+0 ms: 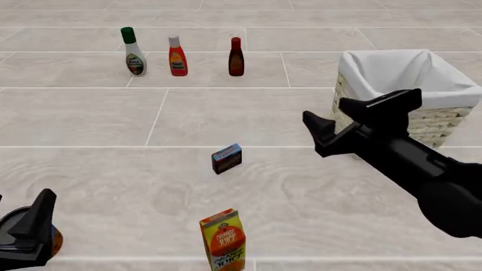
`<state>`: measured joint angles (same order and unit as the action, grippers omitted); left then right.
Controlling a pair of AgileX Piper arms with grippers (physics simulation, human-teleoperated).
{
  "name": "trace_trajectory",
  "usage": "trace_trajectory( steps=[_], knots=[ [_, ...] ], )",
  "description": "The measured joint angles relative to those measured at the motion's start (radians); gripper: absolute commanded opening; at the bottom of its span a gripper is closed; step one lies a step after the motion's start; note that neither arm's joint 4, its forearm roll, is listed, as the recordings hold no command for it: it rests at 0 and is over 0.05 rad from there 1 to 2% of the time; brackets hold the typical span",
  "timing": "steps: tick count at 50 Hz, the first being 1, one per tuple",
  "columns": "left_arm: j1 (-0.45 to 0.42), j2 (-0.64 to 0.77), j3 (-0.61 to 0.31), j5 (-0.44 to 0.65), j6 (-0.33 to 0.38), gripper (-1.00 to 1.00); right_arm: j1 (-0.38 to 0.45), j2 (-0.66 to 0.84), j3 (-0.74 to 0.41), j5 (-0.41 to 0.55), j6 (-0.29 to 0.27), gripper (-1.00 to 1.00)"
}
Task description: Pick the chocolate pudding and place it in the basket.
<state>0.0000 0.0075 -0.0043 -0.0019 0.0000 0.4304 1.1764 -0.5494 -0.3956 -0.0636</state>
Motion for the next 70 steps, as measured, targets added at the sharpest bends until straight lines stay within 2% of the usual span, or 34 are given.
trace_trajectory(
  steps=[10, 29, 70],
  knots=[
    [0.000, 0.000, 0.000, 0.000, 0.000, 1.00, 0.014, 0.076, -0.063, 0.009, 0.007, 1.00],
    [0.000, 0.000, 0.000, 0.000, 0.000, 1.00, 0.042, 0.215, -0.225, 0.062, -0.016, 1.00],
    [0.000, 0.000, 0.000, 0.000, 0.000, 1.00, 0.141, 0.445, -0.532, 0.248, -0.008, 1.00]
  ],
)
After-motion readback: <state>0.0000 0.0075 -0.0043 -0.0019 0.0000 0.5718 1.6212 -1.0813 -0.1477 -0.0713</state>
